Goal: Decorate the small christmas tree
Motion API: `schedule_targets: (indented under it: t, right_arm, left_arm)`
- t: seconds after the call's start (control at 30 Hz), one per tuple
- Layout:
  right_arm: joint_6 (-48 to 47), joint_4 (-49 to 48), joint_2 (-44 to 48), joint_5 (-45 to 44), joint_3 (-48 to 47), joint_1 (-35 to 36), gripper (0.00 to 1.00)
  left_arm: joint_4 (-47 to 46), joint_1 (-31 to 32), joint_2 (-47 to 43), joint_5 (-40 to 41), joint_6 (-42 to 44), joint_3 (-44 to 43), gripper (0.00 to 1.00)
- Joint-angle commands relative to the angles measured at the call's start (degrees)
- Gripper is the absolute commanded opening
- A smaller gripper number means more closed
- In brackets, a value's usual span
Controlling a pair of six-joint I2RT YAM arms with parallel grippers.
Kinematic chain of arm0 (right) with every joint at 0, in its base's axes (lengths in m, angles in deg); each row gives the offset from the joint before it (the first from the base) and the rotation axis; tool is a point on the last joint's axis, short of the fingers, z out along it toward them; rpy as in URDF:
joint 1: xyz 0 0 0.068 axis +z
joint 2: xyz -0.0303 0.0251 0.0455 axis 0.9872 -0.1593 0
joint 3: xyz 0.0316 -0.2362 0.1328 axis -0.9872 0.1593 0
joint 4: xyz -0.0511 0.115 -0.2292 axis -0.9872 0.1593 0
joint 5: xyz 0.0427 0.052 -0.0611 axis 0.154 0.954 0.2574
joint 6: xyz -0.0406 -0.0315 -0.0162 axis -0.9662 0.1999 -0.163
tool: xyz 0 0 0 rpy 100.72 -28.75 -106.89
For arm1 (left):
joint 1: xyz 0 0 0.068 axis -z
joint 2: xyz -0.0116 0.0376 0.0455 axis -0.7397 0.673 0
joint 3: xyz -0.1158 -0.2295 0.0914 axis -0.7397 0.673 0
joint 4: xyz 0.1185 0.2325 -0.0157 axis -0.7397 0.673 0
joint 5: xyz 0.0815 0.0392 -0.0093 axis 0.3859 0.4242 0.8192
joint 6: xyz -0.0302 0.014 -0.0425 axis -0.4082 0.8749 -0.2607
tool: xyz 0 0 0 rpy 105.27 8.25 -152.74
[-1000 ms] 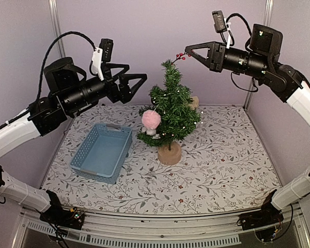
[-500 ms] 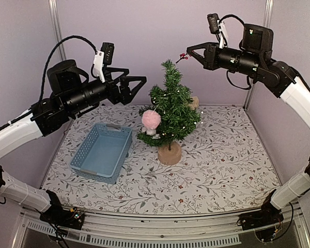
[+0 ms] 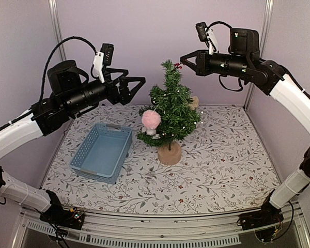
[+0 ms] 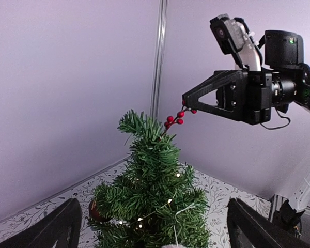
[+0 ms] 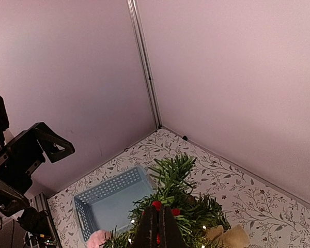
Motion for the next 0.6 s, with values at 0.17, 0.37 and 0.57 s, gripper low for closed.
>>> schedule_targets:
  t: [0.17, 0.37, 0.57]
  right_arm:
    - [-1.62, 4.43, -2.98, -0.31, -4.03, -0.28, 0.0]
    - [-2.68, 4.17, -3.01, 1.42, -4.72, -0.31, 0.0]
    - [-3.45, 4.61, -3.47, 3.24, -4.67, -0.27, 0.0]
  left_arm:
    - [-0.45, -1.02, -0.67, -0.53, -0.27, 1.8, 0.99]
    - [-1.01, -1.06, -0.26, -1.1, -0.76, 2.09, 0.99]
    - [-1.3, -1.1, 0.47, -1.41, -0.7, 1.78, 0.99]
